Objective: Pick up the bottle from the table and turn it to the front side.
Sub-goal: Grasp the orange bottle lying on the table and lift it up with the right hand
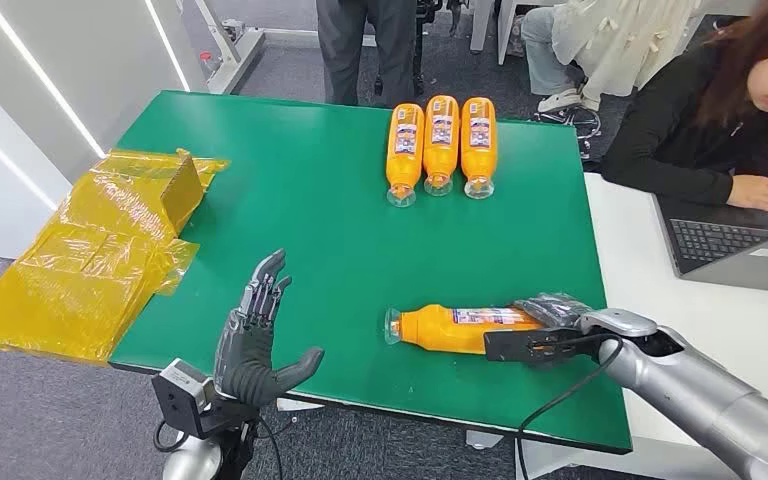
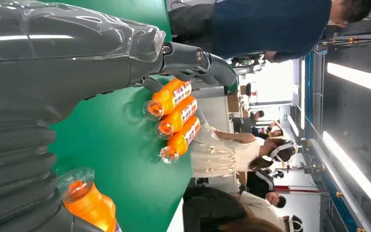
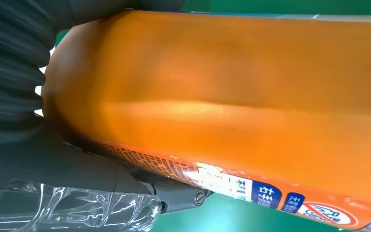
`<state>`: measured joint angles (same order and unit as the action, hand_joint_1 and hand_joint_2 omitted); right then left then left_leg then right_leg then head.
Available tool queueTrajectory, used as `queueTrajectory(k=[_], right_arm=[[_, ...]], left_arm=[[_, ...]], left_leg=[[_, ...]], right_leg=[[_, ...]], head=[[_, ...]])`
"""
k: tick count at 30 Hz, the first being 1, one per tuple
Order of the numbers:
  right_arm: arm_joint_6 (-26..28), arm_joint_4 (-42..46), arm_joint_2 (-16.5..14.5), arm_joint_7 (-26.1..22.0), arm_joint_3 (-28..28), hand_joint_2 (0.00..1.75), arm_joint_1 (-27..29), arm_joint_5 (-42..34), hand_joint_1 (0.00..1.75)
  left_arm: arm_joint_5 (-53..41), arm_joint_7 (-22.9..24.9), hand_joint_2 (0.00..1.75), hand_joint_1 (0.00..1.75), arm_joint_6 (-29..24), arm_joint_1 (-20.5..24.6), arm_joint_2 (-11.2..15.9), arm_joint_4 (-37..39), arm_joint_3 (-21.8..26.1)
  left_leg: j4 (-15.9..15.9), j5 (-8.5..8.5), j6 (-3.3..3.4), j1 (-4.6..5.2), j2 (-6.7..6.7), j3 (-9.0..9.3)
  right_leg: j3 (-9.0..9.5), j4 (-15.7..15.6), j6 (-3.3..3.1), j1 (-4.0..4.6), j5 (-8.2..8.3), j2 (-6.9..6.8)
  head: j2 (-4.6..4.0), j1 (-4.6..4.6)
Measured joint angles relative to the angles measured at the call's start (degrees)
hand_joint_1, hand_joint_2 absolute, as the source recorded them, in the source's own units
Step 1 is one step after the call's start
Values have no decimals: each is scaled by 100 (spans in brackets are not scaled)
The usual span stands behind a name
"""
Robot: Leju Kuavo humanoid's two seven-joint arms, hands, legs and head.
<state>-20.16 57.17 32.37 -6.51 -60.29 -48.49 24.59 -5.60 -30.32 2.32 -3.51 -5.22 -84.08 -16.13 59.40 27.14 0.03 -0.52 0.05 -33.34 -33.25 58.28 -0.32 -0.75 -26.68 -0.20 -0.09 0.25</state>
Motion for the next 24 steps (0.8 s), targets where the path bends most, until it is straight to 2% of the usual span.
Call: queueTrajectory(k=[7, 10, 14, 20, 24], right_arm=[[306, 356, 195, 136, 99, 175, 184, 30, 175], [786, 547, 215, 166, 292, 175, 326, 178, 175], [1491, 1041, 224, 197, 810, 175, 673, 289, 175], [2643, 2214, 291, 269, 1882, 175, 1942, 1271, 175], [3093, 2936, 250, 232, 2519, 175, 2818, 1943, 175]], left_arm=[[0, 21, 175, 0, -10, 3, 3, -5, -1], [-20, 58, 175, 0, -81, -30, 9, -64, 0], [-99, 105, 175, 0, -187, -146, 15, -217, 5], [-340, 203, 175, 0, -359, -312, 15, -432, 22], [-408, 246, 175, 0, -454, -399, 15, -580, 22]], left_leg=[[0, 0, 0, 0, -1, -4], [-1, 0, 0, -1, -1, -11], [-1, 1, -1, -2, -4, -14], [-4, 4, -1, -3, -35, -32], [-5, 8, 1, -2, -37, -36]], right_leg=[[-2, 1, 0, 0, 0, 0], [-8, 2, 0, 1, 0, 0], [-15, 2, 0, 2, -1, -3], [-17, 1, 2, 3, -12, -33], [-21, -1, 8, 3, -18, -34]], head=[[0, -1], [0, -1], [0, -2], [0, 0], [0, 1]])
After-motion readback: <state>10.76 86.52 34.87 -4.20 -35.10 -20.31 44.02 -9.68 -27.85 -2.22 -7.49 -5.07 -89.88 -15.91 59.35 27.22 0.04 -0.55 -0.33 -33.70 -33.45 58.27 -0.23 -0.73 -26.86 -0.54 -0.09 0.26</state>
